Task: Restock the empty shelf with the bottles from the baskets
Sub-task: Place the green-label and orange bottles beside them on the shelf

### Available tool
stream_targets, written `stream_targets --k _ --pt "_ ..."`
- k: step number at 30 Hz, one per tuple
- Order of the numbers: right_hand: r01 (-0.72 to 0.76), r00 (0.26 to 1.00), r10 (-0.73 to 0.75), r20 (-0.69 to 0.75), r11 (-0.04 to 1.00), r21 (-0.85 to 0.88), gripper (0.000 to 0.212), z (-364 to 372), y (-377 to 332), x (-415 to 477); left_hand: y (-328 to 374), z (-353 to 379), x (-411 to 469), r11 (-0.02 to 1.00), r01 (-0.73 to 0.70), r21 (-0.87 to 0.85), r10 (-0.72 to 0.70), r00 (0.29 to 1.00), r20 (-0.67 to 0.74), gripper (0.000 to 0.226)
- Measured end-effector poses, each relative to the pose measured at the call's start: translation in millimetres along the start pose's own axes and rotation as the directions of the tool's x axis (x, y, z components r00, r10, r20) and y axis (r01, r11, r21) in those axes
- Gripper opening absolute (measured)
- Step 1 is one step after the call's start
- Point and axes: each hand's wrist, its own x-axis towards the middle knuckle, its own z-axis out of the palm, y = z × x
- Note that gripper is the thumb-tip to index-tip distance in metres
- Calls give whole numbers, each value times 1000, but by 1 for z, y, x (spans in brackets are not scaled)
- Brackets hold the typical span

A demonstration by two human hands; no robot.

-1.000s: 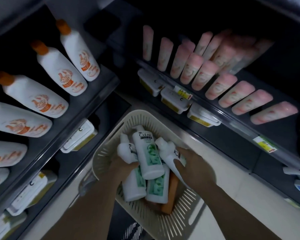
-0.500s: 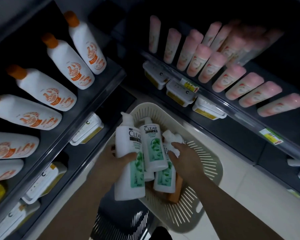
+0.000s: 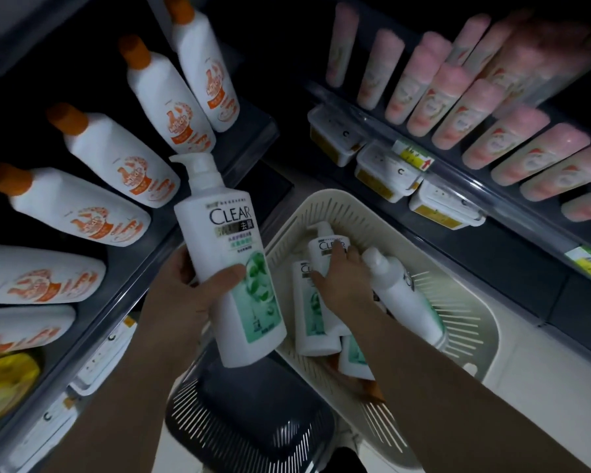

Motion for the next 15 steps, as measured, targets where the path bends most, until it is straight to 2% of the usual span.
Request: stream_targets --k 3,8,11,15 --pt "-54 998 57 30 995 -84 90 8 -4 16 -6 -8 5 1000 -7 -8 7 1000 10 55" --pt "-125 988 133 79 988 -95 97 21 -1 40 -14 -17 15 999 -23 -26 24 998 52 49" --pt "-160 984 166 67 984 -82 99 28 1 51 -19 -21 22 1000 -20 -17 21 997 72 62" --pt "-152 987 157 41 982 -111 98 29 1 55 -19 -24 26 1000 -21 -20 22 998 54 67"
